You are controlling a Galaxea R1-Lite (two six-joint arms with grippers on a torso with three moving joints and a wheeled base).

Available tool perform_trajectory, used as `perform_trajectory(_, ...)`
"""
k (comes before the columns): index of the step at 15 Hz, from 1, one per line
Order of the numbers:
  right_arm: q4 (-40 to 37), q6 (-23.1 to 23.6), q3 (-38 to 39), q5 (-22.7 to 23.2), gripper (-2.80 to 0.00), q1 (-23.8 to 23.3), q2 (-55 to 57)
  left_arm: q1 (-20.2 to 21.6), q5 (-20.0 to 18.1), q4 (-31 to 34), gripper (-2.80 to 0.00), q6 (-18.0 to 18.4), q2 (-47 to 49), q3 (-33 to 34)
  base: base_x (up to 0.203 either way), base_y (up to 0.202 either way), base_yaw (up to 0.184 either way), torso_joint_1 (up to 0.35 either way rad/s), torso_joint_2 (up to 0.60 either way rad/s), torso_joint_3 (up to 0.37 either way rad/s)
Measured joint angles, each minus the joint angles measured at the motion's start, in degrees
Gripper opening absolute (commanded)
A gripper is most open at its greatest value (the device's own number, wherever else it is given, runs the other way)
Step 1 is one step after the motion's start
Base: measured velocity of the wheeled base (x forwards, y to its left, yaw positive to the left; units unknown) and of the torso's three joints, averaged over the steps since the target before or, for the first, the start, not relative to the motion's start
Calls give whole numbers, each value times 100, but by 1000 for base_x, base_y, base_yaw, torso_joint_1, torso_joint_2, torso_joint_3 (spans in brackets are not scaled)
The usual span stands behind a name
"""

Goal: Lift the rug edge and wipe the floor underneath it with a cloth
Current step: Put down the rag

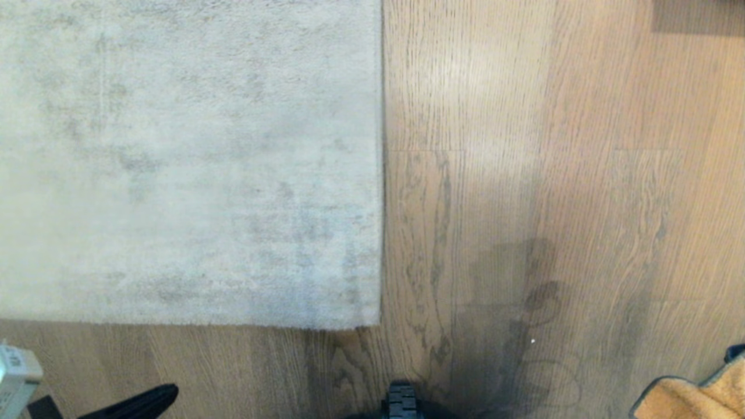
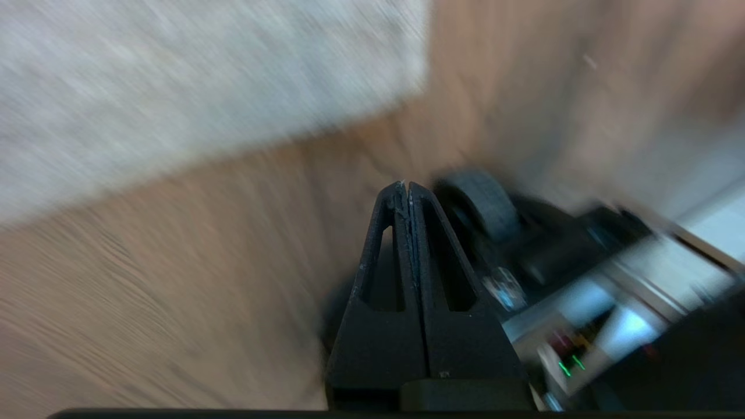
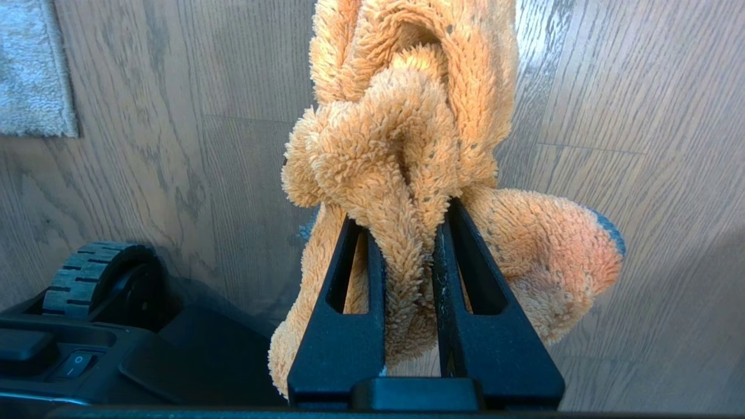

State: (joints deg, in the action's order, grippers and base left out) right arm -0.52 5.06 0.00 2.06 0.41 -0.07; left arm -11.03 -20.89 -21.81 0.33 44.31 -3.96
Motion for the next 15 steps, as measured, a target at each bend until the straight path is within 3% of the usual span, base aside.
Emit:
perform_trajectory(5, 0, 0, 0, 2, -280, 0, 0, 566, -1192, 975, -280, 2, -998, 332, 0, 0, 0, 0, 0, 0)
perform_trajectory(7, 0, 0, 0, 2, -280, 0, 0, 677, -1489, 1522, -280, -9, -1284, 263, 0, 0, 0, 0, 0, 0)
perform_trajectory(10, 0, 0, 0, 5, -280, 0, 0, 696, -1519, 1929, -280, -302, -1685, 148, 0, 0, 0, 0, 0, 0)
perform_trajectory(13, 4, -1, 0, 5, -280, 0, 0, 692, -1371, 1942, -280, -923, -2177, 120, 0, 0, 0, 0, 0, 0)
perform_trajectory(15, 1, 0, 0, 2, -280, 0, 0, 690, -862, 1944, -280, -1112, -2494, 120, 0, 0, 0, 0, 0, 0)
